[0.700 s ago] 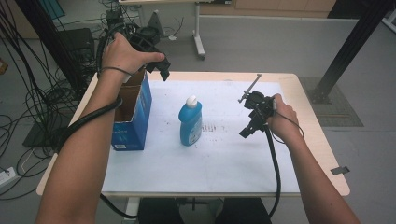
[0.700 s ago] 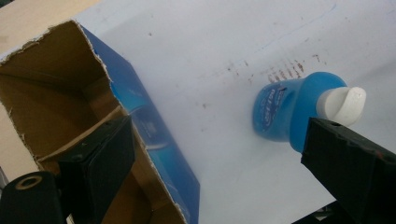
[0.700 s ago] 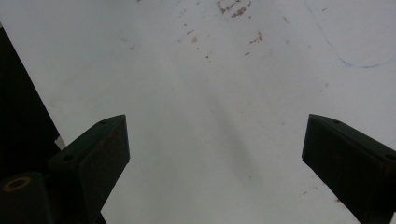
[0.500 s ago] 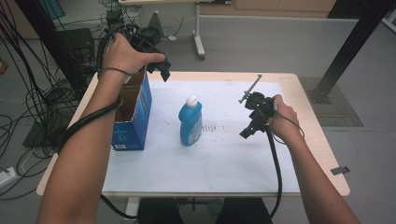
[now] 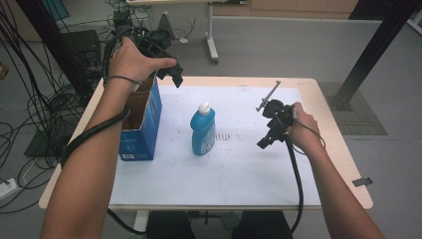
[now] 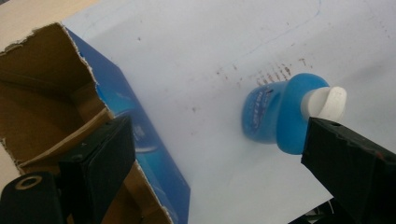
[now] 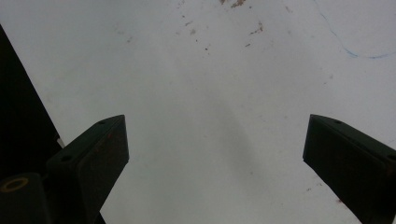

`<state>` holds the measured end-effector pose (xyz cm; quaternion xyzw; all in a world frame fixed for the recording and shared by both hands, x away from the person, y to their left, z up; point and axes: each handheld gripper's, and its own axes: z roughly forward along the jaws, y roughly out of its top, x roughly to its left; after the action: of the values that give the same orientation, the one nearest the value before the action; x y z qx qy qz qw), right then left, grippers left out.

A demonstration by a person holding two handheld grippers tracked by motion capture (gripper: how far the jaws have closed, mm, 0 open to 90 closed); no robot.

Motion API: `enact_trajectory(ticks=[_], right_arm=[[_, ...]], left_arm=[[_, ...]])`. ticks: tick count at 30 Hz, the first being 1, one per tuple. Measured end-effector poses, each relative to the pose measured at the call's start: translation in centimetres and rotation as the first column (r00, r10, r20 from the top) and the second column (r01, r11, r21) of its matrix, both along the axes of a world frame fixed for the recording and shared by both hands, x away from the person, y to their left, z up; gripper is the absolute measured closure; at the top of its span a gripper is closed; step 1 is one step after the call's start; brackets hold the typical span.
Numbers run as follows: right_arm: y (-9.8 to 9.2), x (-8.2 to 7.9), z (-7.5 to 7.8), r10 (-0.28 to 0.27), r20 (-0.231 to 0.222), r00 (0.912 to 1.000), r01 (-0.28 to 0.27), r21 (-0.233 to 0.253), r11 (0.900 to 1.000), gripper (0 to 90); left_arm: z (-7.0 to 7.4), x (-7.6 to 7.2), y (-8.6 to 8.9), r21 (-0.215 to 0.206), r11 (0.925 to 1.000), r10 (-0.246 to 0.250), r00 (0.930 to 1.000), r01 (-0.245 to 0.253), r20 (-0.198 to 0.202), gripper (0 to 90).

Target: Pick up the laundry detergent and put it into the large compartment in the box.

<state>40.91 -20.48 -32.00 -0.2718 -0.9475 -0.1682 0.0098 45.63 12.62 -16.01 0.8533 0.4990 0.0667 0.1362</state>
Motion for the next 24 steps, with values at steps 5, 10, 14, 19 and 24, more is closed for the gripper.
enact_trajectory(ticks=[5,10,14,19,24], right_arm=[[-0.1,0.0,-0.2,-0.002,0.000,1.0000,0.002,-0.005,1.000,6.7],[-0.1,0.0,-0.3,-0.009,-0.007,0.9999,0.009,-0.007,1.000,6.7],[0.0,0.0,-0.3,-0.007,-0.005,1.0000,0.007,-0.010,1.000,6.7],[0.0,0.0,-0.3,-0.006,-0.006,1.0000,0.006,-0.013,1.000,6.7],[-0.1,0.0,-0.3,-0.011,-0.005,0.9999,0.010,-0.012,1.000,6.7]], left_arm=[[0.0,-0.2,-0.2,-0.011,0.9998,-0.014,0.9999,0.014,0.005,9.8],[0.1,-0.6,-0.7,-0.029,0.9989,-0.037,0.9993,0.037,0.011,9.8],[0.0,-0.7,-1.1,-0.036,0.9982,-0.047,0.9988,0.048,0.015,9.7],[-0.2,-0.9,-1.7,-0.045,0.9968,-0.065,0.9978,0.066,0.012,9.6],[-0.4,-1.1,-2.5,-0.055,0.9948,-0.085,0.9963,0.086,0.010,9.2]])
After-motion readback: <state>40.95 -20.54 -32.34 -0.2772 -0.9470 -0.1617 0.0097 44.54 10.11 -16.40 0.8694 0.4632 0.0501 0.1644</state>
